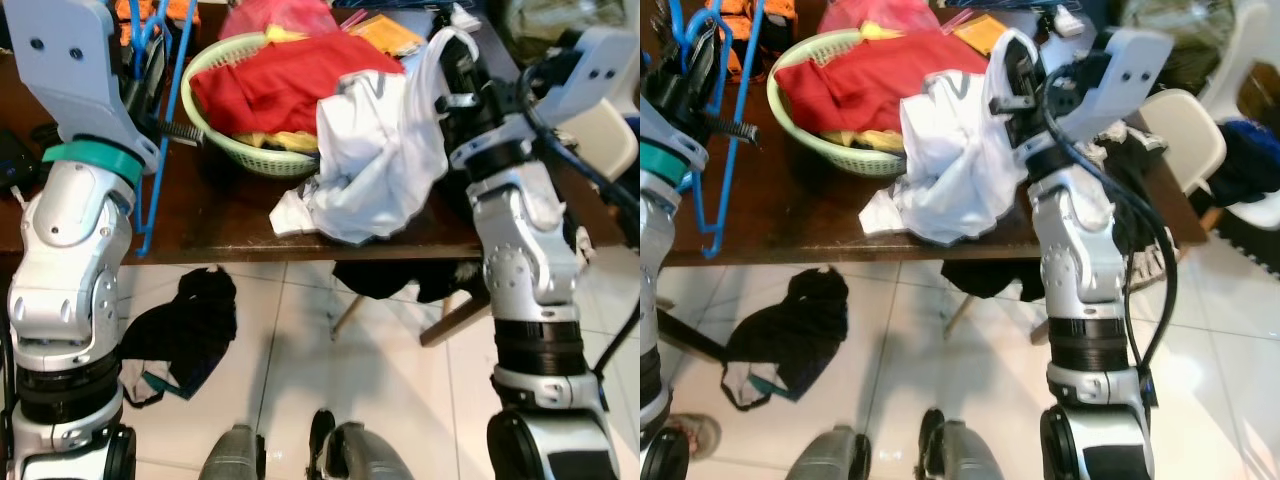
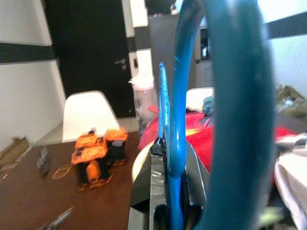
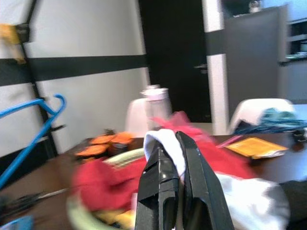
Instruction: Hang hanger
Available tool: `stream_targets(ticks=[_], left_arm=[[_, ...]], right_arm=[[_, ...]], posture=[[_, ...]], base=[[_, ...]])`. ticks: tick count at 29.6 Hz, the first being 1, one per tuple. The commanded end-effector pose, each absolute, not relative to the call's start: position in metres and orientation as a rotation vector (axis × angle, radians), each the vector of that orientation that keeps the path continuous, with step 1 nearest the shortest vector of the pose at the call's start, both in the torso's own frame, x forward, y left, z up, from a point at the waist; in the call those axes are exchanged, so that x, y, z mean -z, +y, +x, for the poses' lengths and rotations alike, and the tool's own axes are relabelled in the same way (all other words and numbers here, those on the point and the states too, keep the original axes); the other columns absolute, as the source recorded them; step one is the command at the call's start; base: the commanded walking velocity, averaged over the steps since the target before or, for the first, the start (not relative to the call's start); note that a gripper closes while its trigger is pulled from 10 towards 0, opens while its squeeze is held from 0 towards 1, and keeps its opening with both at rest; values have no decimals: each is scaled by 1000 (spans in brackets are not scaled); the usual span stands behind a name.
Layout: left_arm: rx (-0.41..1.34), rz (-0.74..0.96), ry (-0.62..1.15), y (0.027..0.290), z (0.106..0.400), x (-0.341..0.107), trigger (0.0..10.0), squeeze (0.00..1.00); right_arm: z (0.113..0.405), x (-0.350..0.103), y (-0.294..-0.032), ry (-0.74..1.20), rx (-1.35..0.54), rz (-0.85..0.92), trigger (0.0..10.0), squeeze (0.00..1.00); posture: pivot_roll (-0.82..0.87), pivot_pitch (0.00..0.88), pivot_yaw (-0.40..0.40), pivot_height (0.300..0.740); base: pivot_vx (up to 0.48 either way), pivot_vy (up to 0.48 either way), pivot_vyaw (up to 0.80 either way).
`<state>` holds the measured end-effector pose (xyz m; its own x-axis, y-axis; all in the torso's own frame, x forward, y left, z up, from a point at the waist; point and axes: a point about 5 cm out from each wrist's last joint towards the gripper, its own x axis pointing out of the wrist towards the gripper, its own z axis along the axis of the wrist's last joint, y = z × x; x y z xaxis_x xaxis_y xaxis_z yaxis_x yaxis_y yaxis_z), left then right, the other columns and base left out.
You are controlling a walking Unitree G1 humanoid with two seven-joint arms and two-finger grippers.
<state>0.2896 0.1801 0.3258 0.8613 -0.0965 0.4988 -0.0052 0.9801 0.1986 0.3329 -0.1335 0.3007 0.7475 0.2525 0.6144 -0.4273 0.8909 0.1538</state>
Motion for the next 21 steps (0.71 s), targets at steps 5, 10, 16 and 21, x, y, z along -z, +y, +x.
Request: stream_targets(ticks=[5, 10, 16, 21], left_arm=[[58, 201, -540, 178, 288, -326, 10000, 0], [63, 201, -535, 177, 290, -325, 10000, 0], [68, 202, -533, 176, 291, -324, 10000, 0], [71, 202, -530, 176, 291, -323, 10000, 0]], right_arm=[[332, -301, -136, -630, -369, 284, 10000, 0], [332, -299, -138, -627, -364, 284, 10000, 0], [331, -298, -140, -628, -360, 282, 10000, 0], [331, -298, -142, -629, -353, 279, 10000, 0]], posture=[[185, 94, -39, 737], [184, 95, -36, 737], [180, 96, -32, 737], [176, 97, -32, 737]], base=[[-446, 0, 0], [-443, 0, 0], [-421, 0, 0], [-274, 0, 0]])
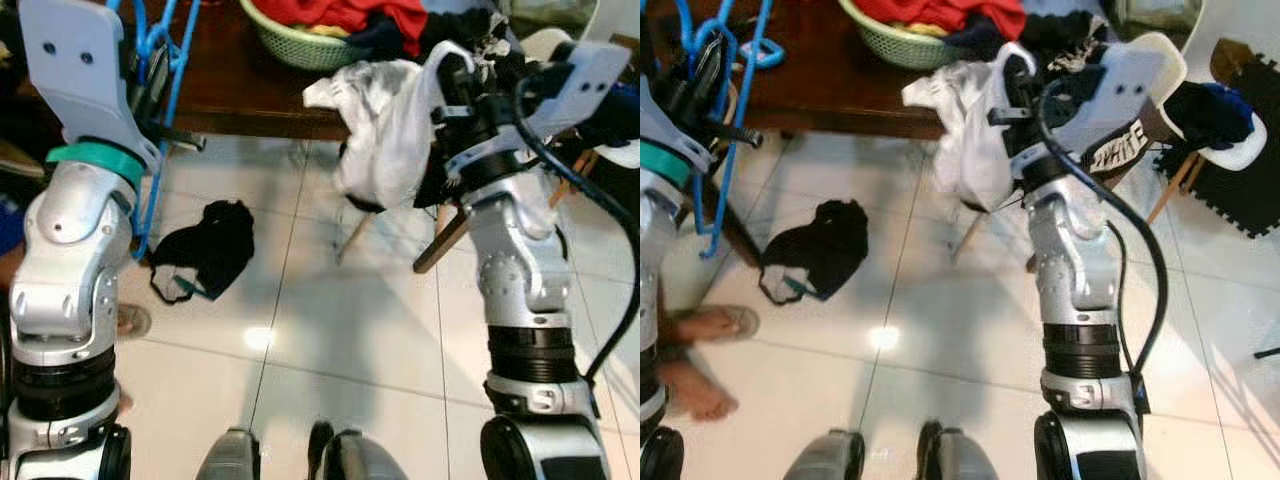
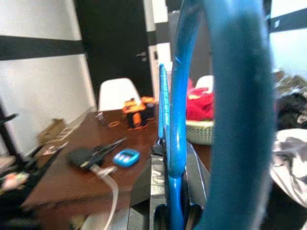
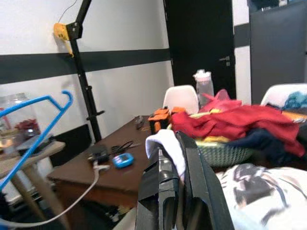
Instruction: Hang hanger
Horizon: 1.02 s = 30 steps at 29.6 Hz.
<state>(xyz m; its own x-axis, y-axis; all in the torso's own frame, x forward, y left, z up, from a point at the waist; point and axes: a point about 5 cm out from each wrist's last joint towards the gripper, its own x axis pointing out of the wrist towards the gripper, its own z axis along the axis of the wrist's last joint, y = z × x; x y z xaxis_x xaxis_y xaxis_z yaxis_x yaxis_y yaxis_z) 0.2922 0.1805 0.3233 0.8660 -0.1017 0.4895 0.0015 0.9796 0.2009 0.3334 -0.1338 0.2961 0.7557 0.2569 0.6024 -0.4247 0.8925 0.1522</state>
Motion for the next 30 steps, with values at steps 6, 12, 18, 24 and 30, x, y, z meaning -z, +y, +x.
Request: stream_targets(ticks=[6, 12, 18, 24, 30], left_arm=[[72, 190, -509, 174, 293, -321, 10000, 0], [113, 131, -436, 165, 297, -310, 10000, 0], [155, 86, -299, 160, 305, -279, 10000, 0], [171, 112, -171, 160, 313, -238, 10000, 0], [155, 123, -14, 159, 316, -185, 10000, 0]], right_arm=[[332, -298, -142, -628, -350, 278, 10000, 0], [332, -297, -143, -622, -342, 275, 10000, 0], [332, -284, -144, -583, -333, 268, 10000, 0], [335, -242, -142, -445, -310, 241, 10000, 0], [327, -163, -143, -197, -265, 183, 10000, 0]], posture=[[171, 98, -32, 737], [163, 99, -34, 737], [156, 97, -39, 737], [147, 98, -47, 737], [130, 101, -44, 737]], base=[[0, 0, 0], [0, 0, 0], [0, 0, 0], [0, 0, 0], [0, 0, 0]])
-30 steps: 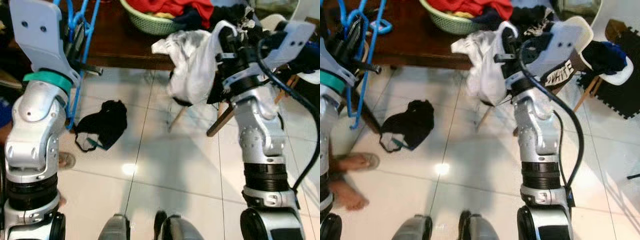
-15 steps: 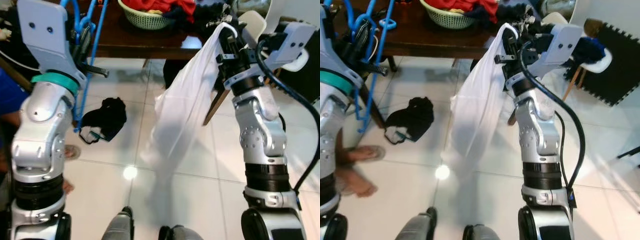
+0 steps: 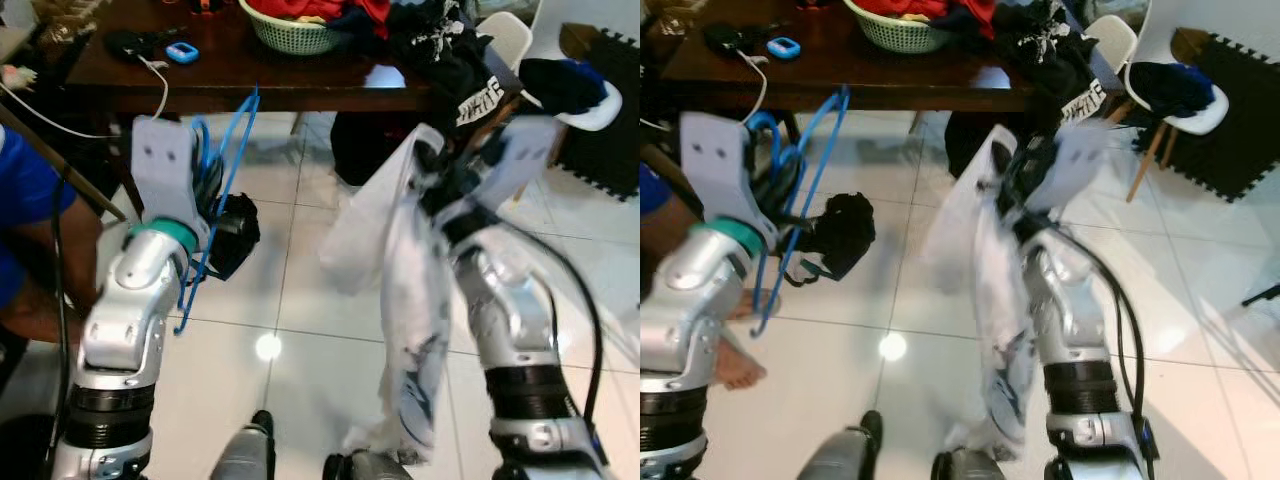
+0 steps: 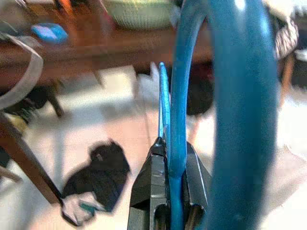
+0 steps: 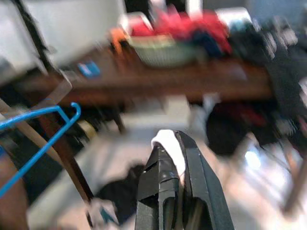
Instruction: Hang hanger
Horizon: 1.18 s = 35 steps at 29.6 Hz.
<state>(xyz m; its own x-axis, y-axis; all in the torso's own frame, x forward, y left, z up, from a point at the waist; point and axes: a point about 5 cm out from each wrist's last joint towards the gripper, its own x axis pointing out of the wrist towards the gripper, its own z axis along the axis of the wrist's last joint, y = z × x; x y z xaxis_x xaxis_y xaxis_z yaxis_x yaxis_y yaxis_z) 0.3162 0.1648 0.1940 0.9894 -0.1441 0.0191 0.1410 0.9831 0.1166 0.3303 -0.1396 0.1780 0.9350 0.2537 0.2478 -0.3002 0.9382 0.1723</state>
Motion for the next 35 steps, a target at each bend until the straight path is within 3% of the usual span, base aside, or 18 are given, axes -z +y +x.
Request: stream_targets(ticks=[1, 3, 7, 10, 17, 21, 27, 30, 35], left_arm=[[155, 123, -14, 159, 316, -185, 10000, 0], [134, 108, 66, 161, 312, -159, 10000, 0], [118, 98, 130, 164, 308, -140, 10000, 0], [98, 72, 249, 169, 296, -102, 10000, 0], [79, 154, 356, 179, 278, -57, 10000, 0], [70, 253, 371, 185, 266, -38, 10000, 0], [106, 259, 387, 178, 259, -28, 10000, 0], [205, 338, 319, 164, 260, -34, 10000, 0], [238, 325, 190, 157, 272, -60, 10000, 0]], right_arm=[[327, -163, -143, -197, -265, 183, 10000, 0], [318, -127, -147, -88, -226, 148, 10000, 0], [311, -101, -154, -4, -183, 127, 10000, 0], [292, -47, -164, 198, -120, 61, 10000, 0], [266, -1, -167, 382, -26, 51, 10000, 0], [264, 1, -159, 364, -18, 78, 10000, 0], [272, -5, -152, 319, -34, 72, 10000, 0], [286, -20, -151, 244, -17, 67, 10000, 0], [301, -50, -145, 111, -60, 68, 10000, 0]], posture=[[130, 101, -44, 737], [127, 103, -44, 737], [124, 104, -44, 737], [118, 104, -46, 737], [113, 98, -50, 737], [105, 94, -45, 737], [98, 88, -39, 737], [94, 84, -29, 737], [87, 84, -24, 737]], base=[[0, 0, 0], [0, 0, 0], [0, 0, 0], [0, 0, 0], [0, 0, 0], [0, 0, 0], [0, 0, 0], [0, 0, 0], [0, 0, 0]])
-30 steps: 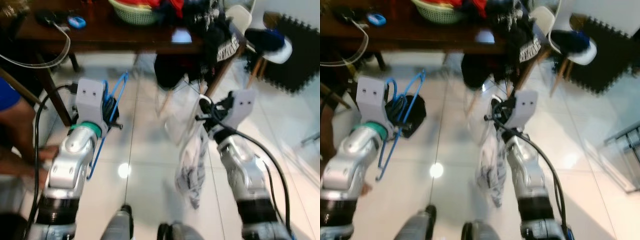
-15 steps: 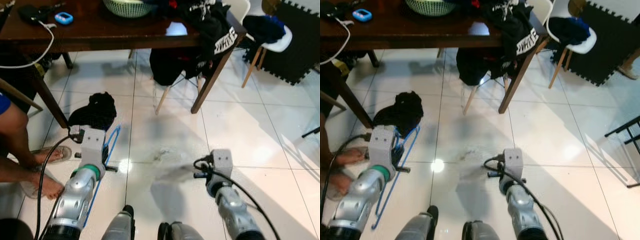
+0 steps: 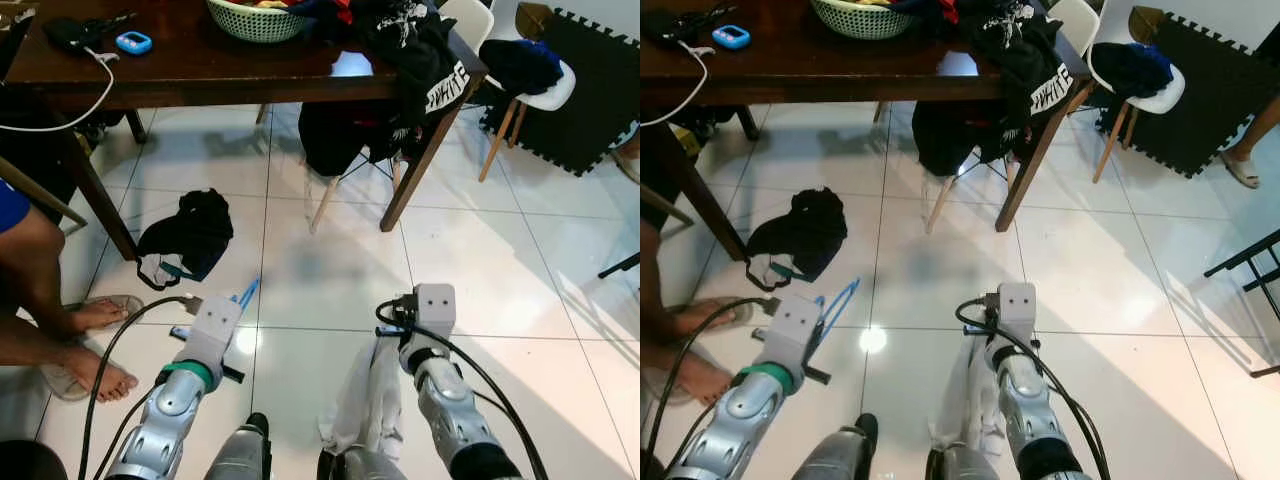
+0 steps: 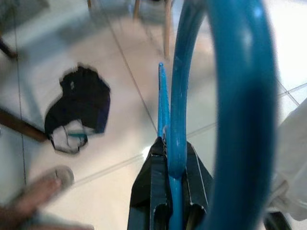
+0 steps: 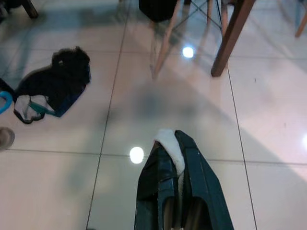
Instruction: Hang hanger
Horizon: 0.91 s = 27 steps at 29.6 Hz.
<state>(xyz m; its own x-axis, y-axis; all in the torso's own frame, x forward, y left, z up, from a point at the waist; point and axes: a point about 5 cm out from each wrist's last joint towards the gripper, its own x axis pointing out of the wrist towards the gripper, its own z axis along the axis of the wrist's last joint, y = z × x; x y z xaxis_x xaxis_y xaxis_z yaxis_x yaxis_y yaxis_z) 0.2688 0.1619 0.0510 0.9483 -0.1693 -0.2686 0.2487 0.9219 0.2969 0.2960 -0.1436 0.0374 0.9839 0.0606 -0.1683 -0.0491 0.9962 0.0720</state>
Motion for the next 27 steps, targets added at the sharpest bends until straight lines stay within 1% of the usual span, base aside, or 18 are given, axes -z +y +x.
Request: stream_targets(ticks=[1, 2, 3, 6, 7, 9, 12, 16, 21, 26, 27], left_arm=[[238, 325, 190, 157, 272, -60, 10000, 0], [250, 327, 148, 155, 275, -69, 10000, 0], [250, 327, 148, 155, 275, -69, 10000, 0], [300, 327, 13, 142, 286, -101, 10000, 0], [300, 327, 13, 142, 286, -101, 10000, 0], [311, 284, -43, 135, 291, -121, 10000, 0], [312, 267, -53, 133, 292, -126, 10000, 0], [265, 165, -61, 134, 295, -142, 10000, 0], [208, 161, -103, 137, 295, -152, 10000, 0], [203, 164, -104, 136, 295, -156, 10000, 0], [199, 162, -98, 137, 295, -156, 10000, 0]], right_arm=[[301, -50, -145, 111, -60, 68, 10000, 0], [306, -59, -145, 72, -59, 70, 10000, 0], [306, -59, -145, 72, -59, 70, 10000, 0], [319, -84, -150, -23, -23, 102, 10000, 0], [319, -84, -150, -23, -23, 102, 10000, 0], [325, -94, -156, -55, -2, 122, 10000, 0], [327, -97, -157, -63, 3, 127, 10000, 0], [331, -114, -158, -116, -3, 149, 10000, 0], [333, -125, -154, -146, -39, 147, 10000, 0], [336, -130, -153, -157, -50, 142, 10000, 0], [337, -131, -154, -158, -45, 137, 10000, 0]], posture=[[87, 84, -24, 737], [87, 83, -26, 737], [87, 83, -26, 737], [86, 83, -30, 737], [86, 83, -30, 737], [92, 82, -33, 737], [92, 82, -33, 737], [107, 87, -41, 737], [123, 83, -58, 737], [120, 89, -62, 737], [108, 101, -66, 737]], base=[[0, 0, 0], [0, 0, 0], [0, 0, 0], [0, 0, -717], [0, 0, -781], [0, 0, -784], [0, 0, -781], [0, 0, -783], [0, 0, -783], [0, 0, -783], [0, 0, -800]])
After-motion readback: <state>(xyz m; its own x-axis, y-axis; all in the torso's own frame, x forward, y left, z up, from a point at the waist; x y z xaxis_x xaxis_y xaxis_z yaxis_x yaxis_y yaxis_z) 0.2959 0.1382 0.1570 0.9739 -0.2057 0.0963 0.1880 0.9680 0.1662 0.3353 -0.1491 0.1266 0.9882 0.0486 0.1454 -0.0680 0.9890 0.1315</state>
